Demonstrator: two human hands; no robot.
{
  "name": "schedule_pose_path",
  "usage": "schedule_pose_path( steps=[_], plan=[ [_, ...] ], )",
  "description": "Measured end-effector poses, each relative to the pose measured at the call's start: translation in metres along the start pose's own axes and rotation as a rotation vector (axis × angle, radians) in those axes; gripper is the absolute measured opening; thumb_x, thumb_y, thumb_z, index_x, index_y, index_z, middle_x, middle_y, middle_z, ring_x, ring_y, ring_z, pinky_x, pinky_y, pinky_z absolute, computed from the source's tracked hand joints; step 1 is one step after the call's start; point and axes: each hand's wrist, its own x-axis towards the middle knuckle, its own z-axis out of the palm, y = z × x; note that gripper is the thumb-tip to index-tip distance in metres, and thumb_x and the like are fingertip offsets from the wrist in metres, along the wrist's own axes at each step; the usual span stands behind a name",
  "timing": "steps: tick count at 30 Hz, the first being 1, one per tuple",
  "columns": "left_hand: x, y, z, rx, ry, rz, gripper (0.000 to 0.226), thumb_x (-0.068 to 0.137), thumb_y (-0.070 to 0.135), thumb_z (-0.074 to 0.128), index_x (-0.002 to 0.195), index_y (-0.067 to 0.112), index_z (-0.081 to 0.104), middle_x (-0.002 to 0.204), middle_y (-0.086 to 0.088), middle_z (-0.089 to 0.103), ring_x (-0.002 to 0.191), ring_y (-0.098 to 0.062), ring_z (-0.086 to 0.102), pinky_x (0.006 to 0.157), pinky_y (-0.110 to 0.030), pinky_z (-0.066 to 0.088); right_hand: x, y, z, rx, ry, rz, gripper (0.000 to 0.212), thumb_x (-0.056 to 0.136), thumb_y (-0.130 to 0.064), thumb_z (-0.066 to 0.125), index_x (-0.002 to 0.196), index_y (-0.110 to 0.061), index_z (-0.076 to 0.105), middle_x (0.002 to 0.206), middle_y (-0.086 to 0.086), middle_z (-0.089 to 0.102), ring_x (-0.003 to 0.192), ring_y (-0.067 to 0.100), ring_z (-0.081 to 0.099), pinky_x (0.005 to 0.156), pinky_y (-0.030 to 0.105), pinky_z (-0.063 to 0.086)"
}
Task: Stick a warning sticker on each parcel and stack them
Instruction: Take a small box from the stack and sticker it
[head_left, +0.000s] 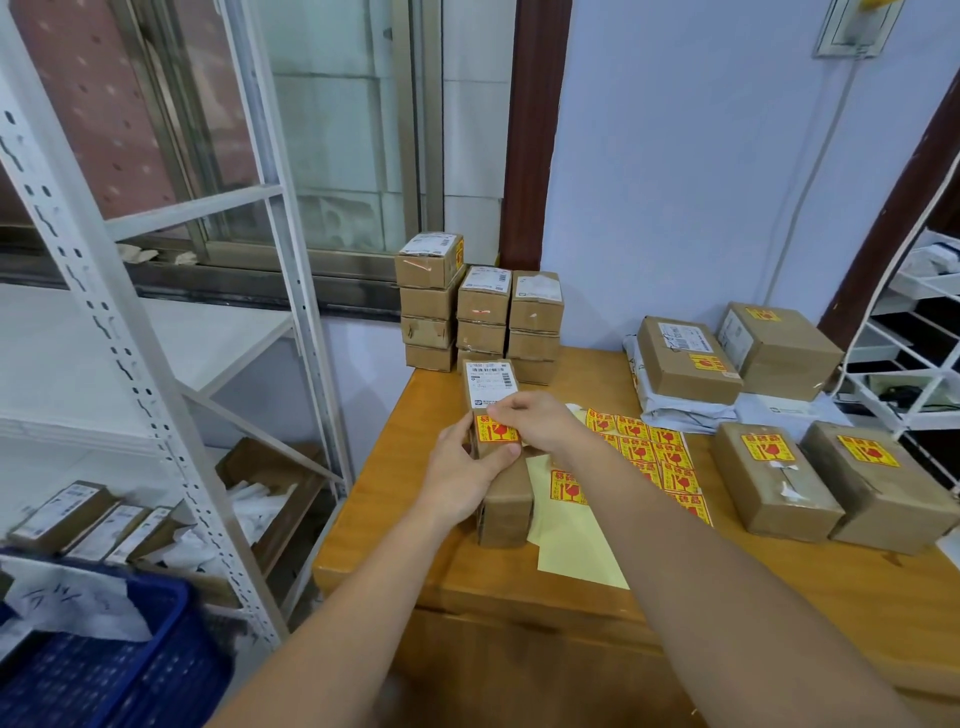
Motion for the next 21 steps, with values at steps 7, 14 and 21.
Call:
schedule_pose_path(
  steps=[7, 14, 21],
  plan=[
    [-0.0020, -0.0003, 0.0024, -0.024, 0.011, 0.005, 0.067, 0.089, 0.039, 0.079, 0.148, 0.033, 0.048, 0.139, 0.006, 0.049, 0.117, -0.009, 0.048, 0.089, -0.023, 0.044, 0.0035, -0.0018, -0.0024, -0.031, 0.005, 0.038, 0.029, 0.107, -0.030, 0.049, 0.114, -0.014, 0.071, 0.110, 0.010, 0.071, 0.107, 0.027, 0.067, 0.083, 0.038, 0.059],
    [0.0027, -0.0060, 0.0014, -0.019, 0.006, 0.013, 0.072, 0.087, 0.044, 0.079, 0.151, 0.032, 0.048, 0.140, 0.008, 0.050, 0.124, -0.013, 0.050, 0.092, -0.024, 0.048, 0.0018, 0.0062, -0.0058, -0.023, -0.052, -0.007, 0.036, 0.087, -0.048, 0.076, 0.115, -0.025, 0.073, 0.109, -0.002, 0.071, 0.103, 0.019, 0.067, 0.081, 0.035, 0.057],
    [0.0013, -0.0058, 0.0019, -0.014, 0.012, 0.007, 0.074, 0.087, 0.045, 0.079, 0.152, 0.031, 0.046, 0.143, 0.006, 0.048, 0.123, -0.013, 0.049, 0.086, -0.021, 0.047, 0.0007, -0.0008, -0.0094, -0.071, -0.052, 0.022, 0.028, 0.105, -0.033, 0.053, 0.126, -0.026, 0.069, 0.115, 0.000, 0.069, 0.108, 0.020, 0.064, 0.078, 0.031, 0.055]
  ],
)
